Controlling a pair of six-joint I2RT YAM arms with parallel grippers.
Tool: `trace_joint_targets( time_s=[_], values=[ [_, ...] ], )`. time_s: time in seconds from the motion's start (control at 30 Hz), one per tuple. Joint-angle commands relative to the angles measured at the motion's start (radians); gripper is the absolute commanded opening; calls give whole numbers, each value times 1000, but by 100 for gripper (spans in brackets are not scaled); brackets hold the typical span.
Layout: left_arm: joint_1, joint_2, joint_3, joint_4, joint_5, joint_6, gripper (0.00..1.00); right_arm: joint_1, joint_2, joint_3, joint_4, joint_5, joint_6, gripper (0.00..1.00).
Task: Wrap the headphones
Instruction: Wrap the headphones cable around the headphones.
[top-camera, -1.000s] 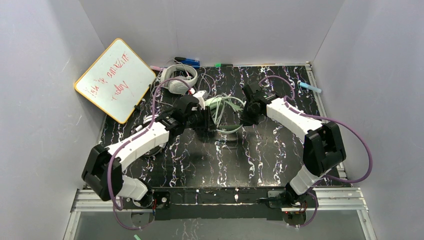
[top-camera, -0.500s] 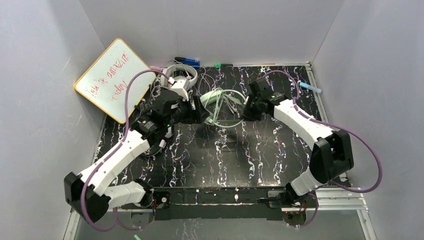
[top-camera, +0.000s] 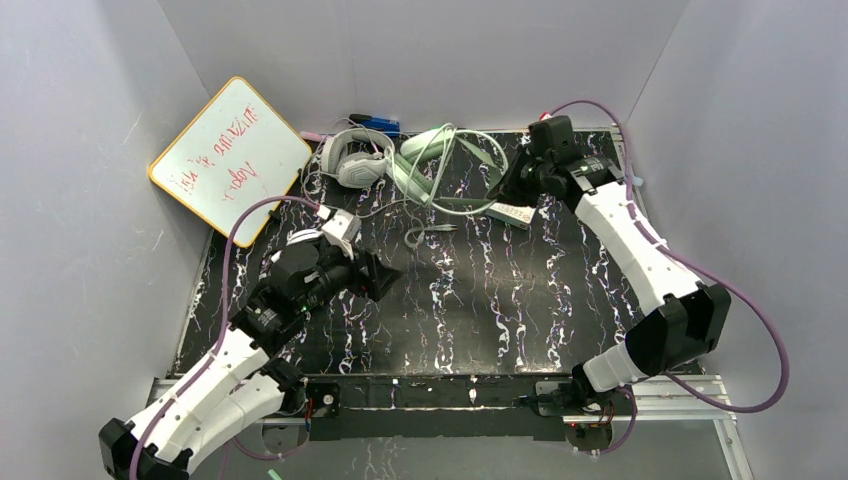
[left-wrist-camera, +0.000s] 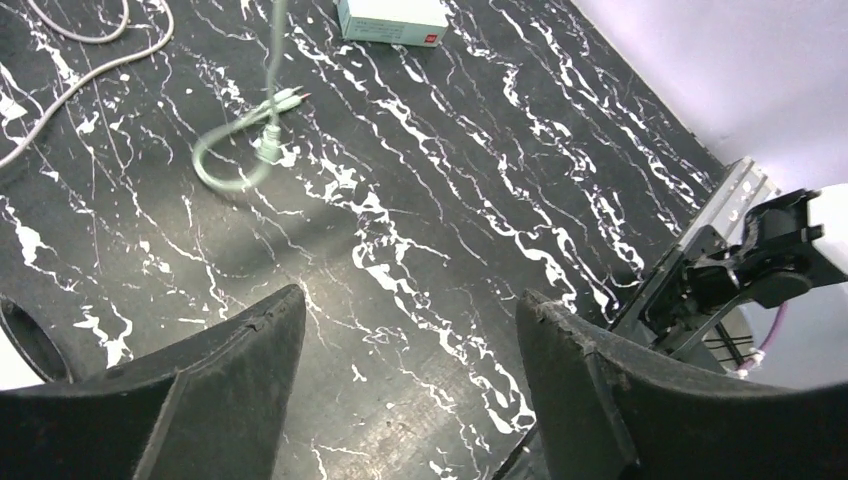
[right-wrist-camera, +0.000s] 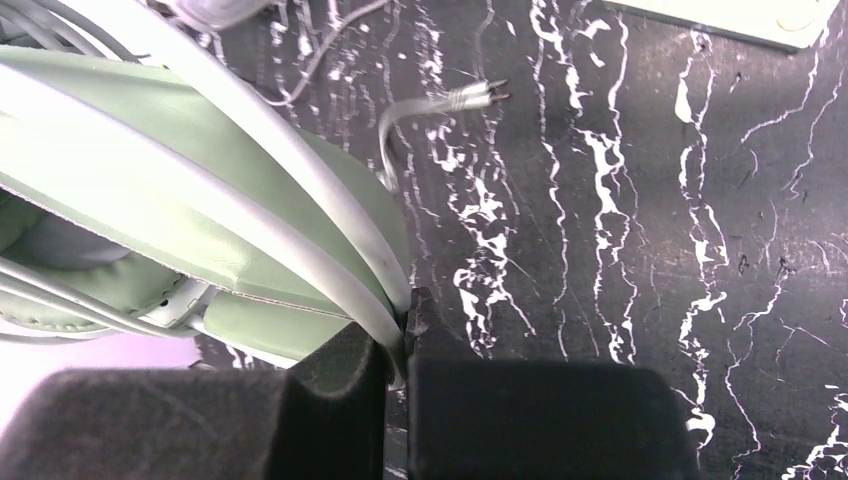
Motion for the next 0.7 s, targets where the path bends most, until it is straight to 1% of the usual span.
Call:
trace_joint_targets(
  time_s=[0.0, 0.1, 0.2, 0.33, 0.43, 0.67],
  values=[
    [1, -59, -107, 207, -19, 48, 76, -15, -80, 163, -5, -87, 14, 1],
    [1, -64, -181, 359, -29, 32, 85, -23, -83, 227, -29, -113, 22, 1],
    [1, -23, -238, 481, -16, 13, 89, -28, -82, 289, -44, -152, 32, 1],
    [-2, 69, -268, 600, 30, -1, 89, -31, -65, 386, -90, -184, 31, 1],
    [-10, 139, -269, 652, 56, 11, 89, -32, -55, 454, -130, -195, 27, 1],
    [-27, 249, -299, 762, 69, 0, 93, -35, -43, 526, -183, -208, 20, 1]
  ],
)
